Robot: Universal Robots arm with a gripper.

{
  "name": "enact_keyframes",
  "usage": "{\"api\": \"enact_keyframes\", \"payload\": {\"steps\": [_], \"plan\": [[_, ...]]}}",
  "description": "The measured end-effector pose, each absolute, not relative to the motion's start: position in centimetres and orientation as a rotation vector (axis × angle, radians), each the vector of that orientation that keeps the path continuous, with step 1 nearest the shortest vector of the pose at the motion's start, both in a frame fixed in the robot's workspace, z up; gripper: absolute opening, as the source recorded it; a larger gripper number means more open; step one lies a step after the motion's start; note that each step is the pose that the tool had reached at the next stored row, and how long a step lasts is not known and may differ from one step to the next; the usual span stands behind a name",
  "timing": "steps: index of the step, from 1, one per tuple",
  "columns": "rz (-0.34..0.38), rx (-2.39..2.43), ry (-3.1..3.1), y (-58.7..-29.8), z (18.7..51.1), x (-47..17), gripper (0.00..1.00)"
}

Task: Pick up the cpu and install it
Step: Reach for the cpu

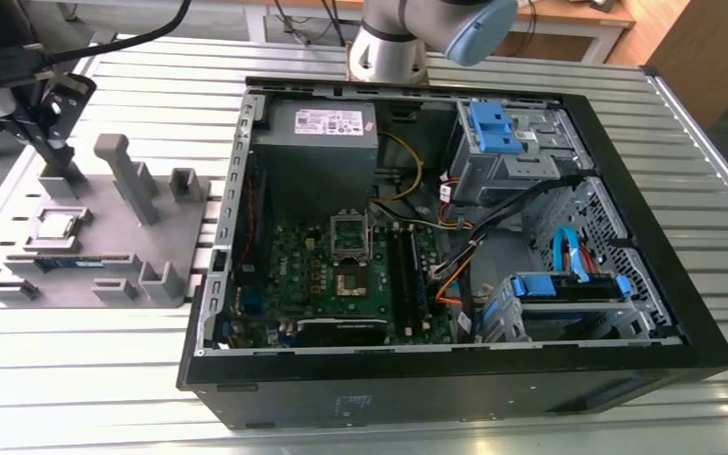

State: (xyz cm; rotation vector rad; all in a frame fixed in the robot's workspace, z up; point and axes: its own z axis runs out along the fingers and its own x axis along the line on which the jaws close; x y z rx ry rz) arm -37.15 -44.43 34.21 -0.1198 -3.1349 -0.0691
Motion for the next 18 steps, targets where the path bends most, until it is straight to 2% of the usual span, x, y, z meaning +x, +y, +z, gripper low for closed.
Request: {"api": "enact_keyframes", "payload": {"steps": [18], "plan": [[-0.069,-0.12,-3.135,-44.4,32.8,-40.0,0.11]]}}
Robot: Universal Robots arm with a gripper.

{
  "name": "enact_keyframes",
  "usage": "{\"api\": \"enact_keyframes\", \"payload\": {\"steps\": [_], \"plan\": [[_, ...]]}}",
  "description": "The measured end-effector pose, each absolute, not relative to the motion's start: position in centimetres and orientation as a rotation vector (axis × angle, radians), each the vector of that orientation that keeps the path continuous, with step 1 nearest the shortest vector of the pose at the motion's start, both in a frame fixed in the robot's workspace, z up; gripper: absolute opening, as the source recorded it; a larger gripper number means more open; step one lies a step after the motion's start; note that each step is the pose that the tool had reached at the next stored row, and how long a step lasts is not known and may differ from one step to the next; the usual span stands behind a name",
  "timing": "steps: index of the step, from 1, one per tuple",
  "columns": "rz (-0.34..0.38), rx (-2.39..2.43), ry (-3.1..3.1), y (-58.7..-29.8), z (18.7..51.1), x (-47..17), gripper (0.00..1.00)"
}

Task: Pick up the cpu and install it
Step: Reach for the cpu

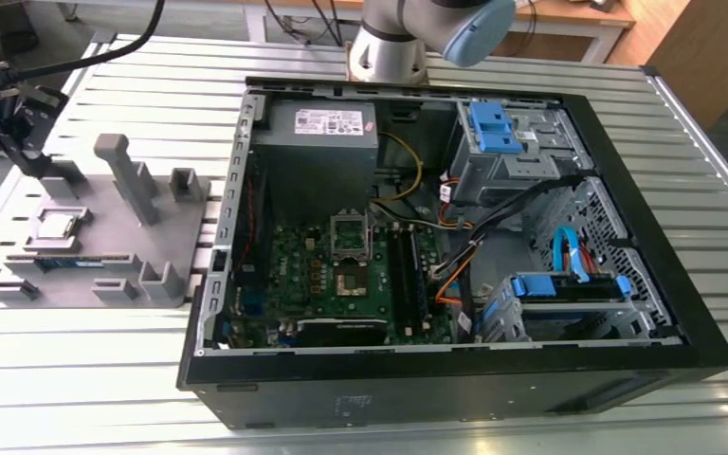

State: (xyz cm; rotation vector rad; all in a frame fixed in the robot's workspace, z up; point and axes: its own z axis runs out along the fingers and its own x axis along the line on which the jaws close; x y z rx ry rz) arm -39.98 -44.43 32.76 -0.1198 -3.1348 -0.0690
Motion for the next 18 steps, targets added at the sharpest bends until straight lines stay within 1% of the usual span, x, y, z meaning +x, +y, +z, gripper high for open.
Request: {"api": "enact_keyframes", "payload": {"steps": [18], "plan": [[-0.069,-0.12,-3.135,-44.4,31.2,-41.8,0.11]]}}
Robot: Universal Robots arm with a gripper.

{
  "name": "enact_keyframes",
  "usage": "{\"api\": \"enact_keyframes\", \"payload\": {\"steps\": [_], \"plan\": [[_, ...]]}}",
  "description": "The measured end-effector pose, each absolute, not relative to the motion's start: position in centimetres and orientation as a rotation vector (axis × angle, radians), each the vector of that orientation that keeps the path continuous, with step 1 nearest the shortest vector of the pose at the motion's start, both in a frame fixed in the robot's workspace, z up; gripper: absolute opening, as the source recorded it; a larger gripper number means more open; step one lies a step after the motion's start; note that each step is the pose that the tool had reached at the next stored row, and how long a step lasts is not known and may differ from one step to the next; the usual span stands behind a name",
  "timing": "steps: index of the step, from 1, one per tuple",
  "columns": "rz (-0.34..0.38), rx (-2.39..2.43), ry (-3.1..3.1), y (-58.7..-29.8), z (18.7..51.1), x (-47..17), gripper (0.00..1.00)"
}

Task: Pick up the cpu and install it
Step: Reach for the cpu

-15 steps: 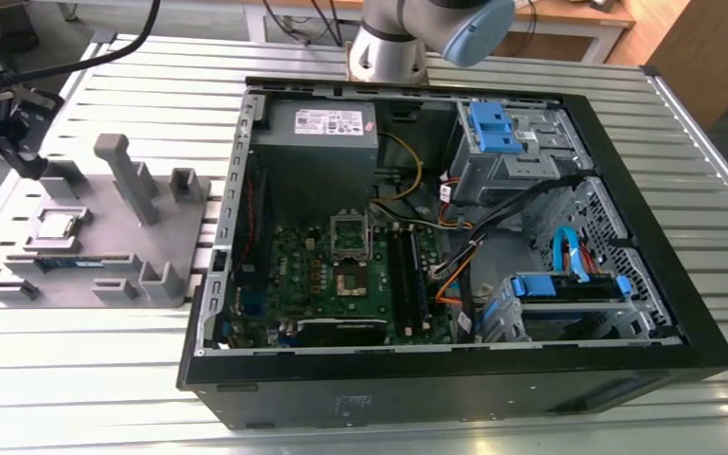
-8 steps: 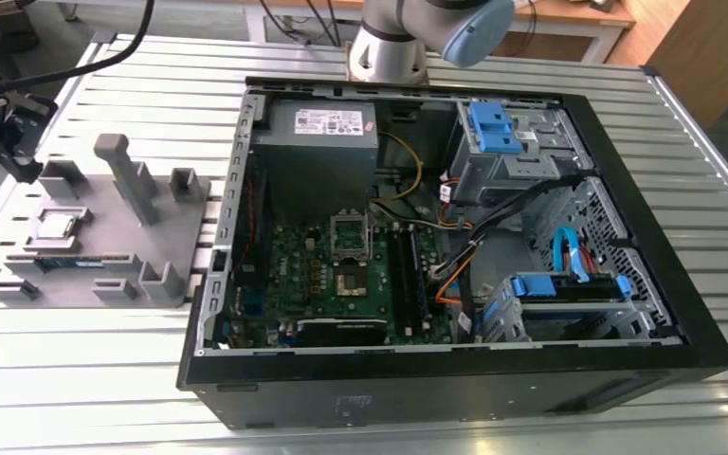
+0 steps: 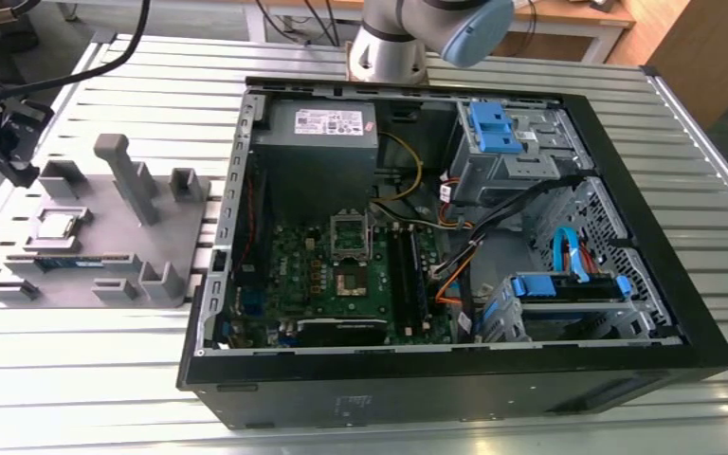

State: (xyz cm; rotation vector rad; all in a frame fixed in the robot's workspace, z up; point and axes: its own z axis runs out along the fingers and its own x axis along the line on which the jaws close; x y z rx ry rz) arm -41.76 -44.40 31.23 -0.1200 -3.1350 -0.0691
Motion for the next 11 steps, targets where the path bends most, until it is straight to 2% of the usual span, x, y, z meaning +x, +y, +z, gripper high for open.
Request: {"api": "enact_keyframes", "payload": {"steps": [11], "plan": [[-0.069,-0.12,-3.135,-44.4,30.81,-41.94,0.11]]}}
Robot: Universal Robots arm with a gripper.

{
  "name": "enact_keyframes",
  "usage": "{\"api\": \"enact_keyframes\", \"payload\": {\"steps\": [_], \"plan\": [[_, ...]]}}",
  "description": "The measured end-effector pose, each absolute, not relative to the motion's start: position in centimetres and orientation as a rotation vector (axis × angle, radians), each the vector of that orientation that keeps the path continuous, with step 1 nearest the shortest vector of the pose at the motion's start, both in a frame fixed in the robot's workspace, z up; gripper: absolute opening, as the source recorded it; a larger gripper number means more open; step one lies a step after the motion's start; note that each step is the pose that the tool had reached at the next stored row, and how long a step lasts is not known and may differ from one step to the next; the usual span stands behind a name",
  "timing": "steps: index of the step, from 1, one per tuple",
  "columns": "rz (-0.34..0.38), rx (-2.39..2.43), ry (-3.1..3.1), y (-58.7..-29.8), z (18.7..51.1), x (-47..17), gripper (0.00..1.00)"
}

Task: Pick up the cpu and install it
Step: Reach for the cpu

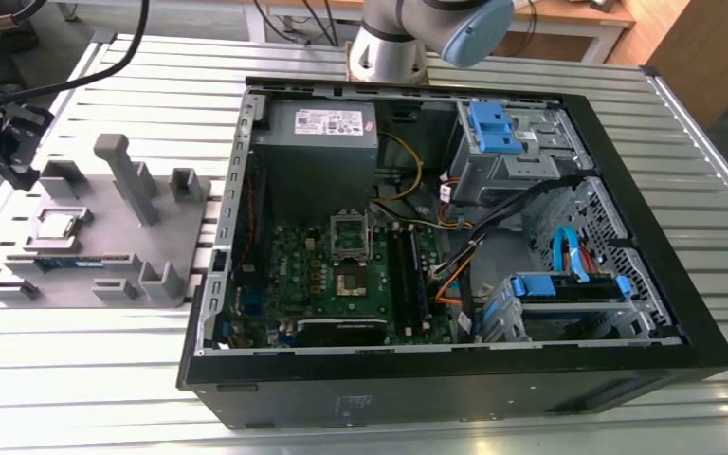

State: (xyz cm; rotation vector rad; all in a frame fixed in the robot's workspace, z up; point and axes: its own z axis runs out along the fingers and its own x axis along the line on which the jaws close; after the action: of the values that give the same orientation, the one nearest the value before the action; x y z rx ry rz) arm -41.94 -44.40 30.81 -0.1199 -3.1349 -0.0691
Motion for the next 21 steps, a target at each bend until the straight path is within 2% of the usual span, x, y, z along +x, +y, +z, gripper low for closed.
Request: {"api": "enact_keyframes", "payload": {"steps": [21], "plan": [[-0.069,-0.12,-3.135,-44.4,30.23,-42.17,0.11]]}}
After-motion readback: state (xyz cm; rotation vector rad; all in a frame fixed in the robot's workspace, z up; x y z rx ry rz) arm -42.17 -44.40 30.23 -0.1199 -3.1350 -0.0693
